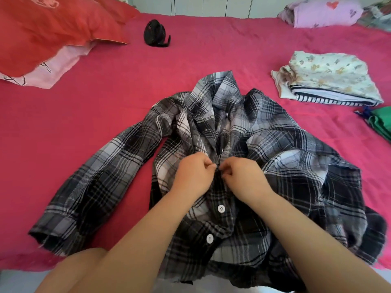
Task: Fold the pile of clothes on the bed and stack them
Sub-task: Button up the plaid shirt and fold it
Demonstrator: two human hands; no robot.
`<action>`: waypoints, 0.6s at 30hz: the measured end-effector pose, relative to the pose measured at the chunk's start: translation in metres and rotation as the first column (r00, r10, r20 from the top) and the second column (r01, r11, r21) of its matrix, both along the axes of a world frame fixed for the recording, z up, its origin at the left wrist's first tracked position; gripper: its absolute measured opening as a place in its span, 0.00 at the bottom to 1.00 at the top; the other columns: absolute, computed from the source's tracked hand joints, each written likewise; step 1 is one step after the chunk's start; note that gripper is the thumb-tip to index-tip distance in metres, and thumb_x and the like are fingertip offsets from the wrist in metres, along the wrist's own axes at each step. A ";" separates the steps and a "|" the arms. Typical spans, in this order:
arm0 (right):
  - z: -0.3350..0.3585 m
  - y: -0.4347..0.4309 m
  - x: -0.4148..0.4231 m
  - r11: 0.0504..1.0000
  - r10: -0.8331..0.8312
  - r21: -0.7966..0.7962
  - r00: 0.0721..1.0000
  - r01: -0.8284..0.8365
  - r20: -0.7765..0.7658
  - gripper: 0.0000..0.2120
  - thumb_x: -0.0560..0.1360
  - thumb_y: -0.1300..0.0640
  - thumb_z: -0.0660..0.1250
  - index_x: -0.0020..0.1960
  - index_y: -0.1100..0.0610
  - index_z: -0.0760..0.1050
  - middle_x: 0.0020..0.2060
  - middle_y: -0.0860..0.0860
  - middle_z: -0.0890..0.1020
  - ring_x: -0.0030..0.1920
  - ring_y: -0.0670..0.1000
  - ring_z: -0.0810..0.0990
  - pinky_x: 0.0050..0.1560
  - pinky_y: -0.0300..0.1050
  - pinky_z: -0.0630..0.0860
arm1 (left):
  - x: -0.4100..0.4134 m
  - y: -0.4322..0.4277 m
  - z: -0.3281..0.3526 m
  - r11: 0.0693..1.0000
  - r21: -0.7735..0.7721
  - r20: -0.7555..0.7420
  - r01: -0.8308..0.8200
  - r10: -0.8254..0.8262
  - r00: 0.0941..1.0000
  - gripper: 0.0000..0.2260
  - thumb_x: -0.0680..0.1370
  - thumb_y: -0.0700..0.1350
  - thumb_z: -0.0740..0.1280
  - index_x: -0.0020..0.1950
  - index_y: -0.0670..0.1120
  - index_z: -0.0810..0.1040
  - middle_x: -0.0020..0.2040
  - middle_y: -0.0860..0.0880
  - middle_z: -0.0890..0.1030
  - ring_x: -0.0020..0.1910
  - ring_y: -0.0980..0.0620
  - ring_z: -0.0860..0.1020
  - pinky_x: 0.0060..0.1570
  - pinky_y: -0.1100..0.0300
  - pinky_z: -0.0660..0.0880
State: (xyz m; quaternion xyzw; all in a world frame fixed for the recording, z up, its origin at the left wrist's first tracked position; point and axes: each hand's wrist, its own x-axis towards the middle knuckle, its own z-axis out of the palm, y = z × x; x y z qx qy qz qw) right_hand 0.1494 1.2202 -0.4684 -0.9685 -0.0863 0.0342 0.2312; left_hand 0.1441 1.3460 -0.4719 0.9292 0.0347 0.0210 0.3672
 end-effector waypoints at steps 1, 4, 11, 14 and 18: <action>-0.002 0.000 0.001 1.000 -0.014 0.013 1.000 0.014 -0.007 0.10 0.72 0.59 0.67 0.53 0.54 0.77 0.47 0.52 0.82 0.52 0.55 0.79 0.53 0.47 0.75 | 0.001 -0.002 -0.005 0.998 0.056 0.000 0.000 0.000 1.000 0.08 0.77 0.48 0.64 0.40 0.46 0.75 0.37 0.50 0.77 0.42 0.47 0.78 0.42 0.58 0.70; -0.003 0.000 0.001 0.999 -0.026 0.043 1.000 0.027 -0.016 0.11 0.70 0.55 0.70 0.49 0.53 0.71 0.42 0.51 0.80 0.46 0.54 0.78 0.45 0.47 0.75 | 0.004 -0.002 -0.011 0.993 0.121 -0.024 -0.008 0.011 1.000 0.12 0.77 0.54 0.64 0.41 0.45 0.72 0.36 0.51 0.74 0.42 0.48 0.75 0.38 0.58 0.67; -0.004 -0.003 -0.001 0.990 0.140 -0.014 0.989 -0.141 -0.052 0.13 0.74 0.60 0.65 0.56 0.49 0.78 0.50 0.53 0.78 0.52 0.54 0.76 0.52 0.50 0.75 | 0.001 0.002 -0.007 0.943 0.247 -0.206 0.223 -0.174 0.963 0.22 0.69 0.54 0.74 0.54 0.43 0.71 0.50 0.48 0.75 0.48 0.48 0.74 0.48 0.53 0.74; -0.006 -0.001 -0.001 0.992 0.117 -0.035 0.993 -0.118 -0.023 0.09 0.73 0.58 0.66 0.52 0.50 0.77 0.48 0.51 0.77 0.51 0.54 0.76 0.50 0.50 0.75 | -0.002 0.004 -0.008 0.961 0.195 -0.125 0.194 -0.172 0.977 0.11 0.73 0.45 0.70 0.53 0.44 0.74 0.50 0.48 0.76 0.51 0.47 0.76 0.51 0.53 0.74; -0.007 0.000 -0.002 0.994 0.110 -0.001 0.994 -0.110 -0.004 0.03 0.71 0.56 0.68 0.45 0.50 0.76 0.42 0.48 0.74 0.47 0.52 0.76 0.48 0.48 0.75 | -0.005 0.009 -0.010 0.999 0.034 -0.049 0.038 -0.036 0.998 0.07 0.74 0.40 0.67 0.50 0.47 0.78 0.39 0.57 0.74 0.45 0.53 0.76 0.46 0.60 0.72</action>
